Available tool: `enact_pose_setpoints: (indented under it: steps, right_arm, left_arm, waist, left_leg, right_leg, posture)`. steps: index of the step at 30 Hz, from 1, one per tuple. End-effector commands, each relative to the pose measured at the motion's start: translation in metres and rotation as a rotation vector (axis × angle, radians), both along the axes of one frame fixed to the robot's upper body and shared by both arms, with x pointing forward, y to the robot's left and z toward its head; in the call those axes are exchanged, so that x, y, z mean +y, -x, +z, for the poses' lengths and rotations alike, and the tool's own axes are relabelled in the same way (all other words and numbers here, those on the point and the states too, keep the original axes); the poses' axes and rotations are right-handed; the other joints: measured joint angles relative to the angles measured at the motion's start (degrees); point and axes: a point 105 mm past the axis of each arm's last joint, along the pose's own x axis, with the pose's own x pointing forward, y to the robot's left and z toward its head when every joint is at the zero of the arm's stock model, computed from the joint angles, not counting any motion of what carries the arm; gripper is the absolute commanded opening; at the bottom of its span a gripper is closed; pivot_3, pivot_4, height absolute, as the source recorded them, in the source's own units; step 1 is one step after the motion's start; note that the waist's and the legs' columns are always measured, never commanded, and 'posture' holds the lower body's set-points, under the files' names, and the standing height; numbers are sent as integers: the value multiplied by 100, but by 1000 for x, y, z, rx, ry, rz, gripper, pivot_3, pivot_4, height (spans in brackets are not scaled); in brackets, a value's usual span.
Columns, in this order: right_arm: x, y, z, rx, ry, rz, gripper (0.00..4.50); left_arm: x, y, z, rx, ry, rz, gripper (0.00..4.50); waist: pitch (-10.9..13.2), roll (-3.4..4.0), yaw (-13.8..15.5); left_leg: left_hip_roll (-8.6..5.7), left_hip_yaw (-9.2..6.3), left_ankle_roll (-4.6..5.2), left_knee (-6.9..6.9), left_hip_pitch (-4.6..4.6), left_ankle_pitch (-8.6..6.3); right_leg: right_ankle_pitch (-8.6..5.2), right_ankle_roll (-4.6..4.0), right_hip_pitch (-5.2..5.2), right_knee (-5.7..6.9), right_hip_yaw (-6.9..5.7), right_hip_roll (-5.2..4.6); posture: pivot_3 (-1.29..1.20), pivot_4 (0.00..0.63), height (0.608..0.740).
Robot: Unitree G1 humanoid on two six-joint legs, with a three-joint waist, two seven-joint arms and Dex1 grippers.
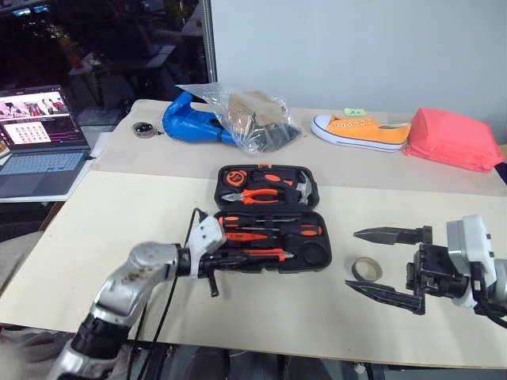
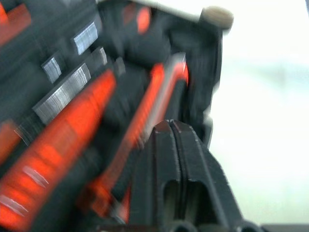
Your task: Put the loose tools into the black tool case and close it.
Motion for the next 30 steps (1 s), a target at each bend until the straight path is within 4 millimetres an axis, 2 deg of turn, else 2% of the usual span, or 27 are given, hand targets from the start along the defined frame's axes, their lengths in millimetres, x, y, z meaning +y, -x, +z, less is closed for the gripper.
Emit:
enact_pose_setpoints:
  steps: [1,5,6,7,9,11,13,17,18,19,21,23,25,26,28,30]
  right_arm:
    - [0,1,8,-31,8,16,4500]
    - [2,3,9,-25,13,25,4500]
    - [3,4,8,-20,13,24,4500]
    - [3,4,7,-16,14,22,4500]
    - [2,4,6,-7,12,-6,4500]
    - [-3,1,4,3,15,-67,4500]
    - [-11,1,-1,17,48,-126,4500]
    - [-30,2,-31,93,212,-262,4500]
    - [-32,3,-36,114,232,-273,4500]
    - [-33,8,-43,148,264,-262,4500]
    - [-37,8,-55,245,310,-313,4500]
    - [-36,2,-59,328,266,-358,3994]
    - [-30,-4,-61,314,280,-362,3321]
    - [-30,-7,-65,327,286,-383,3099]
    - [-34,-14,-71,338,317,-420,3031]
    - [-35,-20,-76,334,346,-440,3031]
  left_arm:
    - [10,-5,-41,32,-146,96,59]
    - [5,0,-55,120,-146,80,59]
    - [3,-2,-53,133,-120,76,59]
    - [1,-4,-50,132,-96,76,59]
    - [-4,-6,-28,85,23,54,59]
    - [-2,-9,3,16,143,59,59]
    - [4,-4,25,-56,180,29,59]
    - [12,12,62,-91,221,-79,59]
    - [12,15,68,-85,228,-101,555]
    - [11,22,73,-85,219,-151,715]
    - [10,34,81,-87,185,-227,1504]
    - [11,43,91,-94,153,-287,2112]
    - [9,48,98,-91,130,-315,2927]
    - [7,52,102,-78,124,-338,3166]
    - [2,58,109,-60,125,-371,3853]
    - [-1,58,114,-68,133,-375,3853]
  waist:
    - [-13,6,10]
    - [-35,30,46]
    - [-35,29,46]
    - [-35,30,46]
    - [-38,35,46]
    - [-39,36,36]
    - [-34,31,16]
    - [-32,25,15]
    - [-32,25,19]
    - [-33,28,19]
    - [-35,30,21]
    - [-29,20,-17]
    - [-22,9,-38]
    - [-21,9,-36]
    - [-17,4,-34]
    - [-16,3,-32]
  left_leg:
    - [0,0,0,-1,2,0]
    - [-4,1,0,1,49,-1]
    - [-3,3,-1,0,75,-1]
    - [0,3,-1,-1,88,-1]
    - [2,4,-2,-4,98,-1]
    - [3,5,0,-5,96,0]
    - [8,8,1,-5,86,0]
    - [14,6,3,-10,68,2]
    - [12,5,3,-14,59,1]
    - [10,5,0,-15,49,-1]
    - [0,9,-1,-13,18,-7]
    - [-3,13,0,-12,-10,-9]
    - [-2,13,0,-10,-16,-8]
    - [-2,12,0,-11,-15,-8]
    - [0,7,0,-11,-12,-7]
    - [-1,7,0,-10,-10,-7]
  right_leg:
    - [0,0,2,0,0,0]
    - [-2,3,62,-4,1,-13]
    - [-27,39,81,-7,2,-13]
    - [-30,40,91,-9,2,-11]
    - [-46,3,99,-9,5,-16]
    - [-38,-2,96,-8,8,-17]
    - [-32,-4,84,-8,12,-15]
    - [-22,14,67,-8,7,-6]
    - [-25,2,64,-10,4,-8]
    - [-27,-4,58,-9,1,-12]
    - [-31,4,30,-11,3,-18]
    - [-30,10,0,-13,10,-18]
    - [-28,9,-9,-11,11,-15]
    - [-28,10,-9,-10,11,-12]
    - [-34,20,-10,-9,7,-6]
    - [-45,39,-10,-8,7,-6]
  posture:
    - [0,150,740]
    - [0,150,740]
    - [0,150,740]
    - [0,150,740]
    - [0,150,740]
    - [0,150,740]
    - [0,150,740]
    - [0,150,740]
    - [0,150,740]
    - [0,150,740]
    - [0,150,740]
    - [0,150,740]
    - [0,150,740]
    - [0,150,740]
    - [0,150,740]
    - [0,150,740]
